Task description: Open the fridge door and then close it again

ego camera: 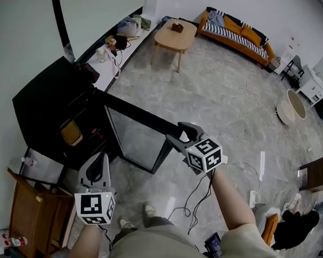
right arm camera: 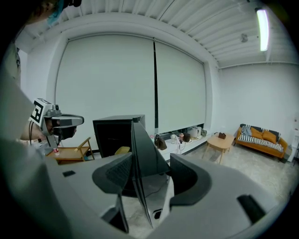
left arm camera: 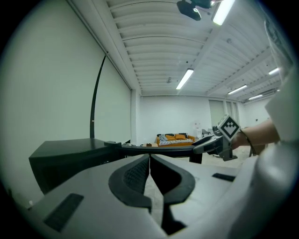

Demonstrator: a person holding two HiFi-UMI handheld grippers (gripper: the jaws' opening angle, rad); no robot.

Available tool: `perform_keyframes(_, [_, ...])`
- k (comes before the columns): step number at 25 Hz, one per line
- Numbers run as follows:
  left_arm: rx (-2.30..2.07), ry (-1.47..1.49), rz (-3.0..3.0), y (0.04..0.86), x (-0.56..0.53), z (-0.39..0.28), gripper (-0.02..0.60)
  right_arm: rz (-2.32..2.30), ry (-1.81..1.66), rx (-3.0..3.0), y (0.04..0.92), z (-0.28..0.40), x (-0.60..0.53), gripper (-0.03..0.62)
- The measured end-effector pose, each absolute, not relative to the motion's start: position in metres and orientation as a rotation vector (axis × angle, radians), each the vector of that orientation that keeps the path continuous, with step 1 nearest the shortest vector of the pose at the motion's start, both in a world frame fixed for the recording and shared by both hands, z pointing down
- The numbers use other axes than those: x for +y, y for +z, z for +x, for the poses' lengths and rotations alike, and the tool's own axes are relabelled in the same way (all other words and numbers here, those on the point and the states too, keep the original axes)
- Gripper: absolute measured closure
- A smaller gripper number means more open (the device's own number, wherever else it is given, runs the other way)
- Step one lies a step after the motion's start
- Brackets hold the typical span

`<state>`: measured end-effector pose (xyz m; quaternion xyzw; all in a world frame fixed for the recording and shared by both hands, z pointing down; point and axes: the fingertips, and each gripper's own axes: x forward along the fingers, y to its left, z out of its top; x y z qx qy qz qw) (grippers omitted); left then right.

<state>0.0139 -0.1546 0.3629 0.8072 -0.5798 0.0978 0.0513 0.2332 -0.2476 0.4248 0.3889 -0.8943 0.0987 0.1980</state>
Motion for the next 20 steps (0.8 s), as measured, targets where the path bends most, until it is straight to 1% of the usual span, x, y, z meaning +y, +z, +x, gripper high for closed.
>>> perform_keyframes(8, [-1.785,0.321,2.399,0.375,-0.137,-0.012,0.571,1.061,0.296,-2.514,0.423,0.212,-0.210,0.370])
perform_keyframes(20, [-1.824,0.338,2.338,0.384,-0.101,-0.055,0.571,1.004,0.326,-2.548,0.419,0.170,-0.165,0.376])
